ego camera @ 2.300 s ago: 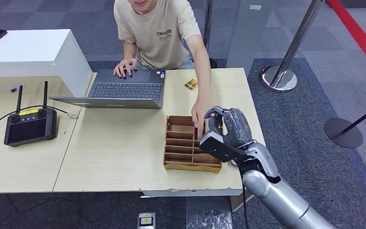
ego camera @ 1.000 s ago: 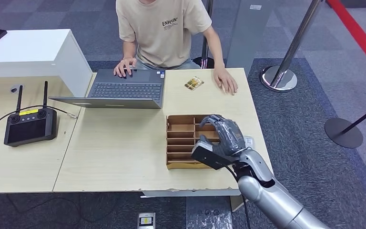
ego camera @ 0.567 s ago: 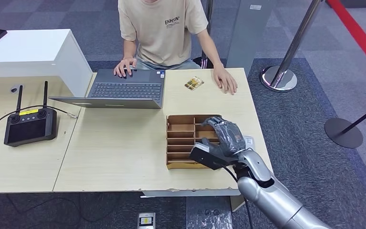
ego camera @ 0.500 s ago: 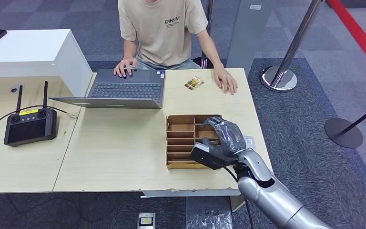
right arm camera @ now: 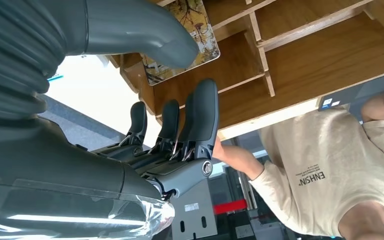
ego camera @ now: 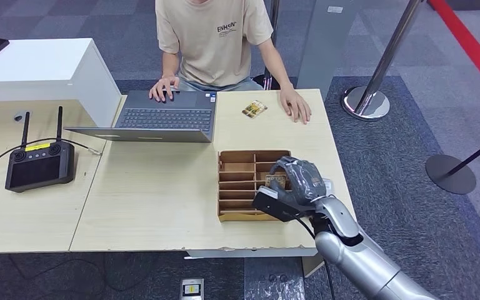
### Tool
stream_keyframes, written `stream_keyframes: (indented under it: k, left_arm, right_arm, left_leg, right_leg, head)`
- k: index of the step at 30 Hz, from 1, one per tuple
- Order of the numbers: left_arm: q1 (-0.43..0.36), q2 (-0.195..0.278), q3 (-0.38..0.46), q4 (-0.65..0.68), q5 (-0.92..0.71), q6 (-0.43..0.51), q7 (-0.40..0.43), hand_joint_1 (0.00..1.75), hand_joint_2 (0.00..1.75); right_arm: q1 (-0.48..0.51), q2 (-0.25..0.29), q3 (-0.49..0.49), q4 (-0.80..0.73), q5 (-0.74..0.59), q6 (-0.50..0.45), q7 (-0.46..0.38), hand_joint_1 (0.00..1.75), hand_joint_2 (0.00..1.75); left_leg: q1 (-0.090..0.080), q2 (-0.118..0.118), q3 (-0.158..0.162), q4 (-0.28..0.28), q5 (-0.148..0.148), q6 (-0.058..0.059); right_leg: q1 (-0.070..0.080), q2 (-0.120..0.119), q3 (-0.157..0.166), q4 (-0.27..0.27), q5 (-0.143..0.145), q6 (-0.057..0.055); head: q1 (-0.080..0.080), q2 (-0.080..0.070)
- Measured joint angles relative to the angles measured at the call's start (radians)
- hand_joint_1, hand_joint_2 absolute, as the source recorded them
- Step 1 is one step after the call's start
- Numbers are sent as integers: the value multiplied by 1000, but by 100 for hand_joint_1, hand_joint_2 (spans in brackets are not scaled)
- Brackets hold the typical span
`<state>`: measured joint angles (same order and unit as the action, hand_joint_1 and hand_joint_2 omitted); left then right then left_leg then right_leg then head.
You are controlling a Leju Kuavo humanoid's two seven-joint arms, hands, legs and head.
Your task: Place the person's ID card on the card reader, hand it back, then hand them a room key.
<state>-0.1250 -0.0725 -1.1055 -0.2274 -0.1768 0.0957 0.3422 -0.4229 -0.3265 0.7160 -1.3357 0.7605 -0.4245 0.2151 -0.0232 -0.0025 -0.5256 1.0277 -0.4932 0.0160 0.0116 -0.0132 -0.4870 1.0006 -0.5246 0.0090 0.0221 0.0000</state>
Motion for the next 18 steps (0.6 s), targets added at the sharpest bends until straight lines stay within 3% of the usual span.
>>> stream_keyframes:
  k: [18]
  left_arm:
    - [0, 0, 0, 0, -6, -5, 1, 0, 0]
  right_arm:
    - [-1, 2, 0, 7, -14, 1, -15, 96, 175]
  left_leg:
    - [0, 0, 0, 0, 0, 0]
  right_leg:
    - [0, 0, 0, 0, 0, 0]
  head:
    - [0, 0]
